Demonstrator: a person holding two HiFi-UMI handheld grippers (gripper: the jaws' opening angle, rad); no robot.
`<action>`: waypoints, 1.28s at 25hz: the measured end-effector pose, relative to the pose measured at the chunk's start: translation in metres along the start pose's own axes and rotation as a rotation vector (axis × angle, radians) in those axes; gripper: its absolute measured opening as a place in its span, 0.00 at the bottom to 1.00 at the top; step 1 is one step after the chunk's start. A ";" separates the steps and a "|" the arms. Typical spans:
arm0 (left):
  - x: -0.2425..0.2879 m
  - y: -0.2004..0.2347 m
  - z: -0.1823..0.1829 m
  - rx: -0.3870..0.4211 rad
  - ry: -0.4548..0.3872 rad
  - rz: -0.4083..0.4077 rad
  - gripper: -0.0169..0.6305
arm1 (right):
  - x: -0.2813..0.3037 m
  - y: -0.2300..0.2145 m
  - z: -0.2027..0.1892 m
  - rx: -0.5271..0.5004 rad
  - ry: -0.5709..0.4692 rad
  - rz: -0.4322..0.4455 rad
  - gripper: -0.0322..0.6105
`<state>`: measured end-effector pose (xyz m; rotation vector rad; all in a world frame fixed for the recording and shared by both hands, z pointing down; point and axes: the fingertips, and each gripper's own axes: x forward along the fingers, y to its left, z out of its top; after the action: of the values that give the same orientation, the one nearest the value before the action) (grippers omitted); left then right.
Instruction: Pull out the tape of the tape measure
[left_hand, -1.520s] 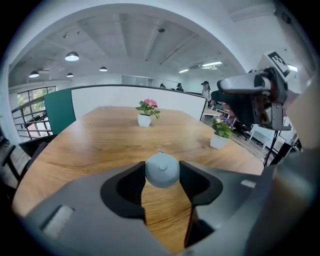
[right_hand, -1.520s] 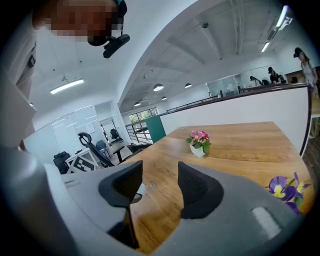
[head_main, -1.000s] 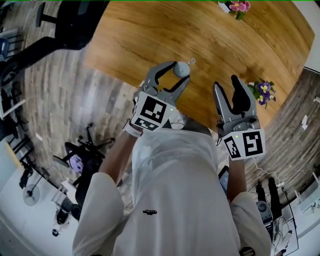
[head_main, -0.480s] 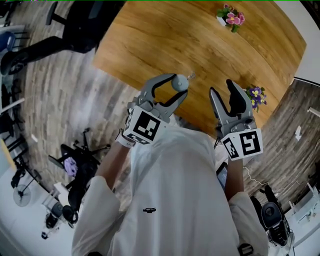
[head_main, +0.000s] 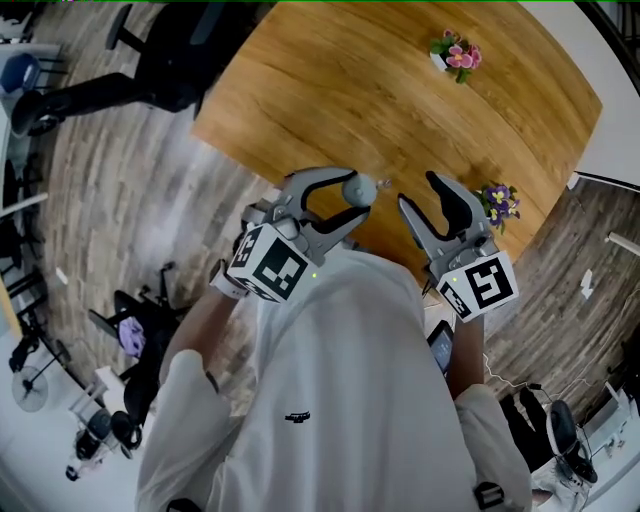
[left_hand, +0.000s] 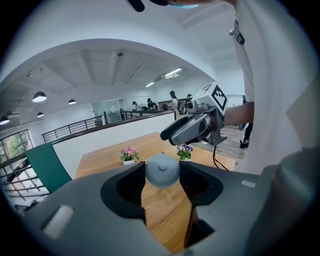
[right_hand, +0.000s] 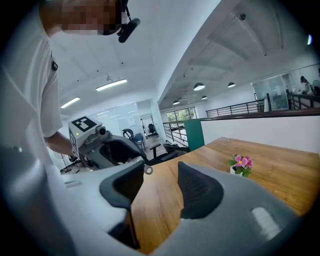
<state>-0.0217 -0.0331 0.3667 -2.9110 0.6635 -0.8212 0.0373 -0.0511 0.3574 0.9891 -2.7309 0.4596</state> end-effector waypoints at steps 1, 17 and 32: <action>-0.001 -0.002 0.003 0.014 -0.004 -0.014 0.39 | 0.001 0.003 0.000 -0.009 0.008 0.020 0.37; -0.013 -0.009 0.026 0.183 0.005 -0.163 0.39 | 0.006 0.041 -0.001 -0.157 0.109 0.333 0.29; -0.017 -0.010 0.027 0.178 -0.003 -0.164 0.39 | 0.008 0.046 0.005 -0.274 0.072 0.350 0.12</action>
<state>-0.0170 -0.0189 0.3374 -2.8307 0.3348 -0.8432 0.0011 -0.0238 0.3446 0.4215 -2.8063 0.1588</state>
